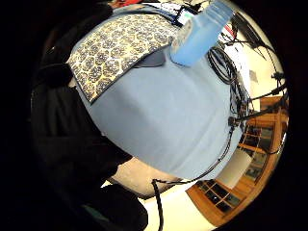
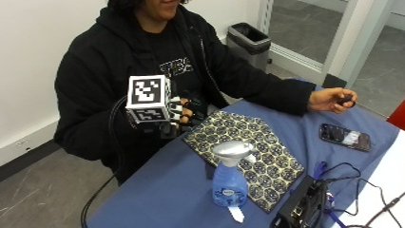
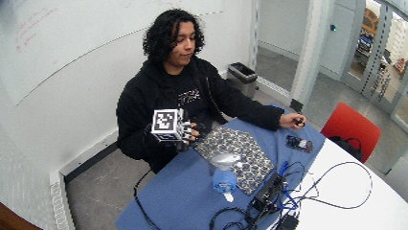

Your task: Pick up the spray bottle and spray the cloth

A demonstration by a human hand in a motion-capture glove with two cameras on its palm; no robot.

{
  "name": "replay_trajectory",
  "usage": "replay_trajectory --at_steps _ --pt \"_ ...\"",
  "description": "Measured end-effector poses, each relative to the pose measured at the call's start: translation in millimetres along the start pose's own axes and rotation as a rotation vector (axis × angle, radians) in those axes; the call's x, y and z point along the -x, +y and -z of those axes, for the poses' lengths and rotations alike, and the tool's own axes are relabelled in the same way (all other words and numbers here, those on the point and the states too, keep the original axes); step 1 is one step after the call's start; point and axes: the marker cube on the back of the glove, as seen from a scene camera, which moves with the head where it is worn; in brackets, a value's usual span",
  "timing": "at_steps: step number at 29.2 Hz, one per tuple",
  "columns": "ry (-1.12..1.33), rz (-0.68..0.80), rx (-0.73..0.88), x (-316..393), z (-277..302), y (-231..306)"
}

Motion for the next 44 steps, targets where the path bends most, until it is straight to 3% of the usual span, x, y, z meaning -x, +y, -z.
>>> replay_trajectory --at_steps 18,27,34,44 --pt "-0.019 -0.008 0.049 -10 -5 -4" --pt "-0.029 -0.13 -0.002 -43 -8 -32" --pt "0.016 -0.199 0.017 -94 22 -1" --pt "0.033 -0.227 -0.054 -145 68 -13"
